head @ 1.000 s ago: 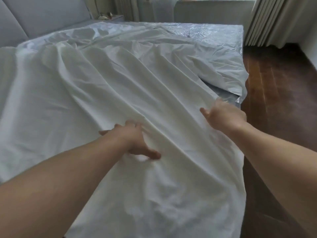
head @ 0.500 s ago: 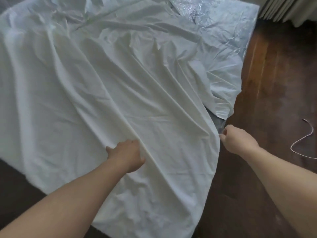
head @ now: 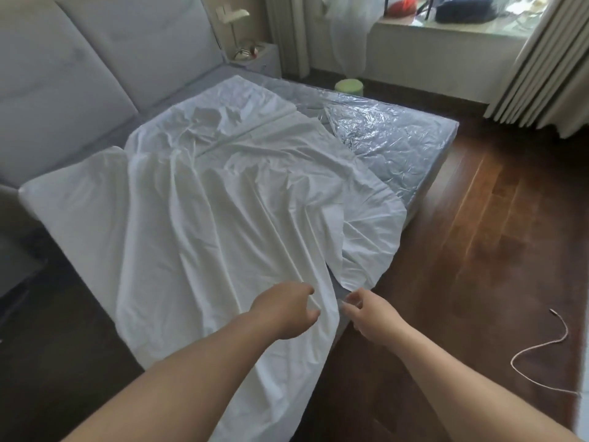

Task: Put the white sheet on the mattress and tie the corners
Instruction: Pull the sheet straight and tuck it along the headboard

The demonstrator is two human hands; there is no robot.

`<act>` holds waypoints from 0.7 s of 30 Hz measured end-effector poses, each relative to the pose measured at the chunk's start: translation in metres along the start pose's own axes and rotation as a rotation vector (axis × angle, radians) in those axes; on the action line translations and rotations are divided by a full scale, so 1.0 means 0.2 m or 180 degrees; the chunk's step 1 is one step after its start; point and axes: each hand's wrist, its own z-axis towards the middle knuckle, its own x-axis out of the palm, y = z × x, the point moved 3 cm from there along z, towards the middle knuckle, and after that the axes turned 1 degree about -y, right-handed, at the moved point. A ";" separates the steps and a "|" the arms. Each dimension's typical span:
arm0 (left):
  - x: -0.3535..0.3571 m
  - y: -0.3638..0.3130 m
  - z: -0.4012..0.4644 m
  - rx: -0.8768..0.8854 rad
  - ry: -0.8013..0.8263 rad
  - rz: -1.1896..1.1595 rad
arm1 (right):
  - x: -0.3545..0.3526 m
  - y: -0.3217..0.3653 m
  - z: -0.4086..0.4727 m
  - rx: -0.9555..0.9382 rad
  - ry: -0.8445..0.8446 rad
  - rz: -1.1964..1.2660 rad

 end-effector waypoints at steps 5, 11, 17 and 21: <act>-0.11 -0.22 -0.06 -0.0139 0.0091 -0.0032 | -0.39 -0.03 -0.11 0.0049 -0.0125 0.0163; -0.15 -0.27 0.07 -0.0348 0.0136 -0.0185 | -0.67 -0.02 0.00 0.0032 -0.0272 0.0236; -0.14 -0.23 0.36 -0.0481 0.0216 -0.0406 | -0.72 0.09 0.32 -0.0068 -0.0061 0.0019; -0.16 -0.18 0.62 -0.0523 0.0383 -0.0628 | -0.68 0.15 0.61 -0.0087 0.0161 -0.0215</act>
